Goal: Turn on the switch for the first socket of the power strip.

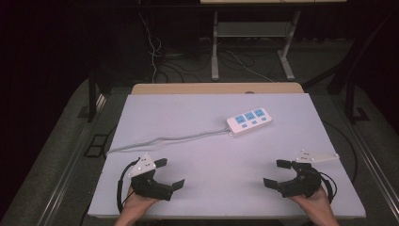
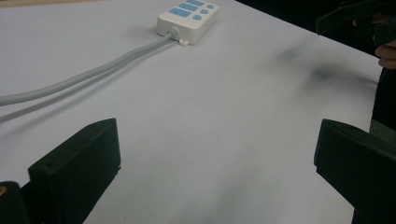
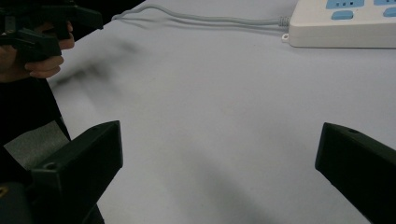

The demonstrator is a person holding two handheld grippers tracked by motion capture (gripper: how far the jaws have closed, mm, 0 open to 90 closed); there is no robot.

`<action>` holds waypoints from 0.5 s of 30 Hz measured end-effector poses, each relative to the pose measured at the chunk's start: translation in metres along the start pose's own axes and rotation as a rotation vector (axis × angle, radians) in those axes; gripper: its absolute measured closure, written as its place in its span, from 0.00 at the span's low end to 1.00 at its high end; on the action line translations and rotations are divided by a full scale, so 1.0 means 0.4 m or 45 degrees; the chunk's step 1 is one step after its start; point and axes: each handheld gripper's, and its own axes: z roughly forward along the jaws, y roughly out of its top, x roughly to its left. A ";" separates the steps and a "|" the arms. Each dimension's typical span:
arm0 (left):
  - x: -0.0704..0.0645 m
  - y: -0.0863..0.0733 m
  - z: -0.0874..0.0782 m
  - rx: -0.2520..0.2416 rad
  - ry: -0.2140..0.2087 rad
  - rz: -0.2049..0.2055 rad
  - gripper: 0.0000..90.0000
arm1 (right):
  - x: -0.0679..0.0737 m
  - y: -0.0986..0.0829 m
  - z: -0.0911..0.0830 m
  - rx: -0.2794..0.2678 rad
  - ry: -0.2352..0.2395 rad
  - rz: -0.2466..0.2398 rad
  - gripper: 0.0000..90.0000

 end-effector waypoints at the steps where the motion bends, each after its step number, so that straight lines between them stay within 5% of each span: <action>1: 0.000 0.000 0.000 0.000 0.001 0.000 0.00 | 0.000 0.000 0.000 0.000 0.000 0.003 0.01; 15: 0.002 0.000 -0.005 0.003 -0.004 0.005 0.00 | 0.005 0.003 0.021 0.041 -0.006 0.005 0.01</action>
